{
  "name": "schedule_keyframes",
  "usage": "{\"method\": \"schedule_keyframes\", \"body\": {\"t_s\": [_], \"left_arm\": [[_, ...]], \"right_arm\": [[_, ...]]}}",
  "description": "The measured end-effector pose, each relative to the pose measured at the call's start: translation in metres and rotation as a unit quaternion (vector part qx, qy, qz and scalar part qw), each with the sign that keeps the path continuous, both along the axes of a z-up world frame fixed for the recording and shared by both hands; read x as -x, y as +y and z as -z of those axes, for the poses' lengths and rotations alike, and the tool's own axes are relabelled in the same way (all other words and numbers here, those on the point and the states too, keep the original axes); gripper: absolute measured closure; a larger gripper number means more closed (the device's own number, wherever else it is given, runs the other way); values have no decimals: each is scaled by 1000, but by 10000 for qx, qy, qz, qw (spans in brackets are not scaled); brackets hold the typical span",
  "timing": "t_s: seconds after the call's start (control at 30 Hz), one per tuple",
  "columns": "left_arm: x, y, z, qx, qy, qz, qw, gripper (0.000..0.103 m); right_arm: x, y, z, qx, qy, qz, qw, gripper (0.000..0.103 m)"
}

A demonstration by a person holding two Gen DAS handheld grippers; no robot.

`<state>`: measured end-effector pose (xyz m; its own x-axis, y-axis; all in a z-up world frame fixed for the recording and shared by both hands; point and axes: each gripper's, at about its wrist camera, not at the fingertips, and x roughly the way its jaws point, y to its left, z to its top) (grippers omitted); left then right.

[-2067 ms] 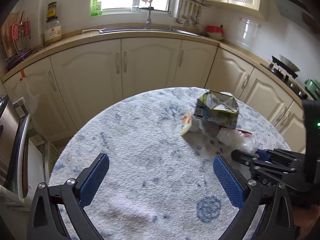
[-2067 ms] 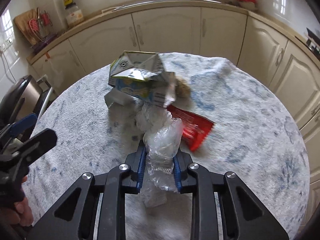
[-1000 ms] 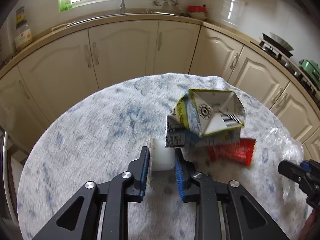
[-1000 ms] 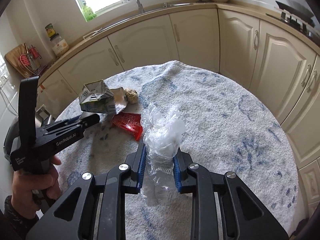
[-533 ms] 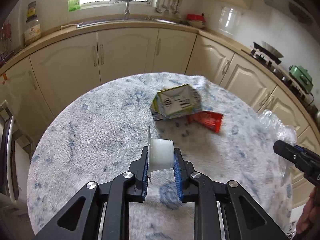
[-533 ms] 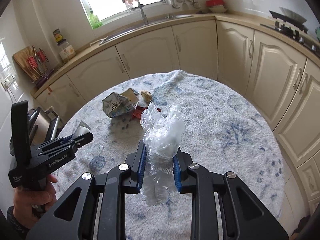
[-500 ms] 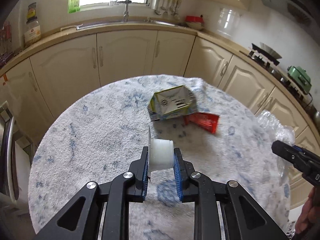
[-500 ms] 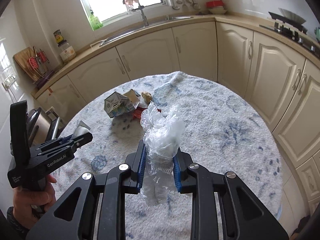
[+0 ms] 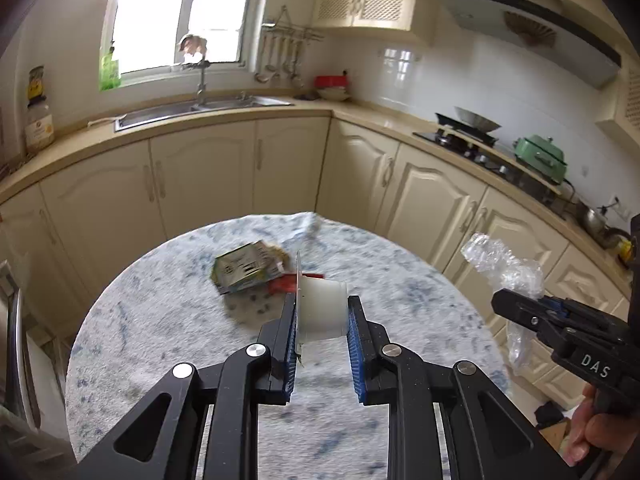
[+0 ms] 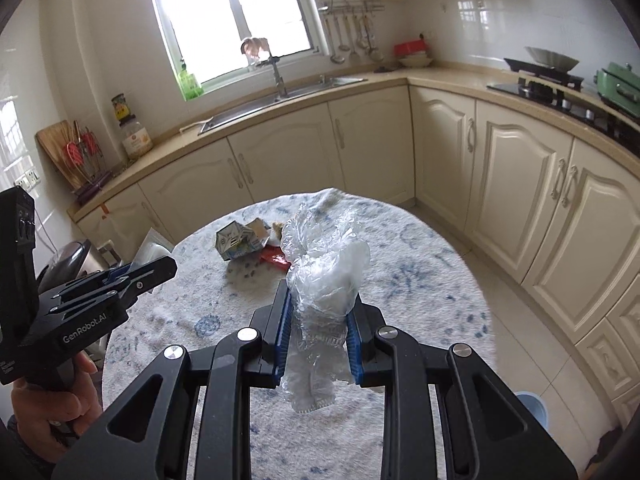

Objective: Collect trash
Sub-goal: 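Carry the plastic wrap and white cup over the blue bin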

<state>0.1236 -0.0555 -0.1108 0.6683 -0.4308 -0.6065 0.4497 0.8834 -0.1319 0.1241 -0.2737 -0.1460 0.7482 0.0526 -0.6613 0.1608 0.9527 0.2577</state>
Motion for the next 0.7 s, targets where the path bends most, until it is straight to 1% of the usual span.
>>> {"method": "schedule_keyframes", "body": {"t_s": [0.17,0.37,0.57,0.7], "left_arm": [[21,-23,-20,51,-217,352,9991,85],[46,-67,-39,108,-471,962,9942,85],[73,-123,-42,135,-519,1672,9845,85],[91,-163,-38,120,-487,2167,9750,85]], "right_arm": [[25,-19,-16,54,-178,236,9995,79],[60,-53,-35,148,-371,689,9968,79],[109,-102,-48,296,-469,1324,9896,79],[147,-138,-50,412,-435,1815,9816,79]]}}
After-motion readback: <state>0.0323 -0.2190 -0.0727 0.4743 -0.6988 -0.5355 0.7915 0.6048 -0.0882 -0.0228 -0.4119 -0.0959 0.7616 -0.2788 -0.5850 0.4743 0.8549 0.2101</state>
